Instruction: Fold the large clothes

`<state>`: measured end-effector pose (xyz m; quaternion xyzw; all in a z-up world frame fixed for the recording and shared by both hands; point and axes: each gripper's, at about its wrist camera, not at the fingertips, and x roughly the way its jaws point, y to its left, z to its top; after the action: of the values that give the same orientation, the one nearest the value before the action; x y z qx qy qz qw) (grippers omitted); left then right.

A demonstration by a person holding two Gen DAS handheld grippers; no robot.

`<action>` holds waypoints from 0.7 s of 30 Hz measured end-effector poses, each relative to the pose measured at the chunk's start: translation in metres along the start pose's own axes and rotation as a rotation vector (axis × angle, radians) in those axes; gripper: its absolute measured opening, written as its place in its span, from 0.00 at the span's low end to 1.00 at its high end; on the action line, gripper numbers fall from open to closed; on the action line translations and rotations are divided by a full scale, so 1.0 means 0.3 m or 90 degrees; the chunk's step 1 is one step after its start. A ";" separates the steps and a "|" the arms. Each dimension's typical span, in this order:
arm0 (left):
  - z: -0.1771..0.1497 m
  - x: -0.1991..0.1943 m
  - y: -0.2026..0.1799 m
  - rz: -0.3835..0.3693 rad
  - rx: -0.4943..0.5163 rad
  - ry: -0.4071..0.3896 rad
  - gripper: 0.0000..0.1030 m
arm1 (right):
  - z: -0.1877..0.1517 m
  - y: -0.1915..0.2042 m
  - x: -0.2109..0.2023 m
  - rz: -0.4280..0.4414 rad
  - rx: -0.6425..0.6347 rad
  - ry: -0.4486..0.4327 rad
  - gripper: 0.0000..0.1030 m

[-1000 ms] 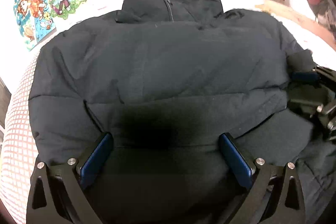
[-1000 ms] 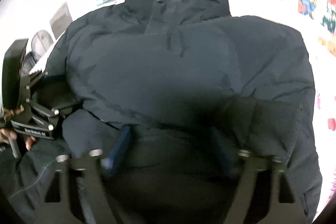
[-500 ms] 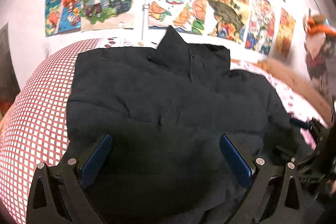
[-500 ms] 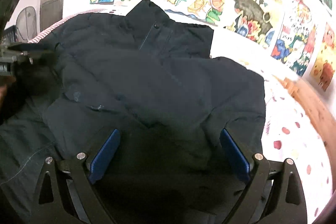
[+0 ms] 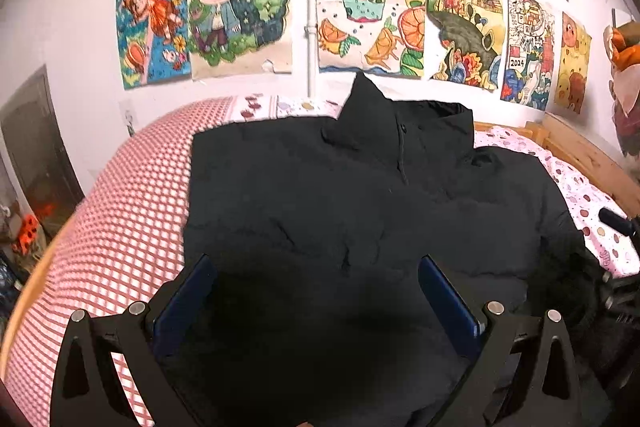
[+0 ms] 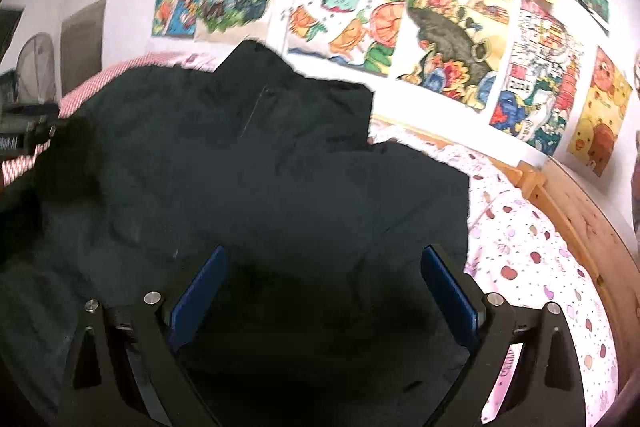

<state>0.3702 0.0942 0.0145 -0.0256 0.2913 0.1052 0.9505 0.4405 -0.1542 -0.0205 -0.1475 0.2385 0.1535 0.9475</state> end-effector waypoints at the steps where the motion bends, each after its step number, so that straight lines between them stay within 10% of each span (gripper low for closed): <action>1: 0.007 -0.013 0.001 0.013 0.005 -0.009 1.00 | 0.012 -0.016 -0.007 0.000 0.015 -0.004 0.93; 14: 0.082 -0.131 0.036 0.052 0.013 -0.051 1.00 | 0.002 -0.199 -0.017 -0.015 0.188 0.014 0.94; 21: 0.207 -0.078 0.088 0.052 -0.085 -0.028 1.00 | 0.106 -0.220 -0.046 -0.008 0.196 -0.035 0.94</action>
<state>0.3797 0.1226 0.0794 -0.0749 0.2633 0.1633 0.9478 0.4657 -0.2060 0.0268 0.0022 0.2320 0.1129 0.9661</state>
